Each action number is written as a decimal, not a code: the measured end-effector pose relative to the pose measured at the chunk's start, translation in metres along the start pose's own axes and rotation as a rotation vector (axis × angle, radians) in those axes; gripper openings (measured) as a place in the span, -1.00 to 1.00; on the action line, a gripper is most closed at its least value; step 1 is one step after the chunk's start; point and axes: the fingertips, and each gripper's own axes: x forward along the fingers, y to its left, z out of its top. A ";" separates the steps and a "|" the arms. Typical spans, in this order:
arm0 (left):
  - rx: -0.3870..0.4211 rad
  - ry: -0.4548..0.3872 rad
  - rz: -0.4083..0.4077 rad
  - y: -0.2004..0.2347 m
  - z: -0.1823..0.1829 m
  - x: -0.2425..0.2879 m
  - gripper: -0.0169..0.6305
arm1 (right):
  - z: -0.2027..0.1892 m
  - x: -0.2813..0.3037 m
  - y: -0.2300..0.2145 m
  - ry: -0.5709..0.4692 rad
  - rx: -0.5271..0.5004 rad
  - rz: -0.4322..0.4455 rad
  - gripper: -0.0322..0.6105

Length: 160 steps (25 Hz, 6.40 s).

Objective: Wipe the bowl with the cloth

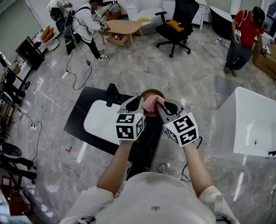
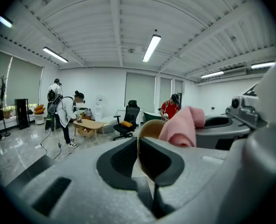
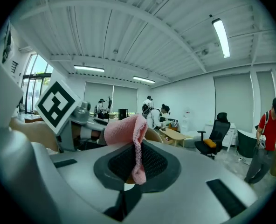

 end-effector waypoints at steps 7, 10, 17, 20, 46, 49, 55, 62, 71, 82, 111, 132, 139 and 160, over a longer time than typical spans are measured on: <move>0.018 -0.010 -0.017 -0.010 0.002 0.001 -0.86 | -0.001 0.015 -0.017 0.142 -0.224 -0.138 -0.85; 0.018 -0.015 -0.031 -0.012 0.004 0.001 -0.86 | 0.002 0.022 -0.019 0.186 -0.358 -0.179 -0.85; 0.040 -0.019 -0.053 -0.015 0.008 -0.007 -0.86 | -0.001 0.032 -0.009 0.228 -0.458 -0.221 -0.85; 0.055 -0.017 -0.062 -0.018 0.007 -0.010 -0.86 | -0.002 0.034 -0.004 0.228 -0.476 -0.213 -0.85; 0.132 -0.005 -0.126 -0.035 0.007 0.000 -0.86 | -0.040 0.038 0.037 0.312 -0.489 0.198 -0.85; 0.138 -0.007 -0.128 -0.039 0.007 0.001 -0.86 | -0.050 0.034 0.041 0.336 -0.529 0.221 -0.85; 0.128 -0.010 -0.128 -0.041 0.006 0.003 -0.86 | -0.060 0.026 0.037 0.366 -0.545 0.236 -0.85; 0.127 -0.014 -0.127 -0.036 0.005 -0.002 -0.86 | -0.067 0.020 0.023 0.409 -0.647 0.171 -0.85; 0.127 -0.031 -0.111 -0.034 0.006 -0.007 -0.86 | -0.058 0.015 0.005 0.452 -0.973 0.004 -0.85; 0.171 -0.033 -0.106 -0.039 0.006 -0.008 -0.86 | -0.064 0.021 0.041 0.425 -1.017 0.080 -0.85; 0.151 -0.049 -0.091 -0.029 0.013 -0.014 -0.86 | -0.044 0.014 0.013 0.421 -1.133 -0.068 -0.85; 0.146 -0.052 -0.140 -0.033 0.013 -0.016 -0.87 | -0.008 0.020 0.007 0.321 -1.277 -0.239 -0.85; 0.134 -0.048 -0.098 -0.017 0.015 -0.010 -0.87 | -0.022 0.019 0.001 0.366 -1.306 -0.243 -0.85; 0.227 -0.064 -0.207 -0.054 0.015 -0.007 -0.87 | -0.029 0.024 0.002 0.388 -1.262 -0.218 -0.85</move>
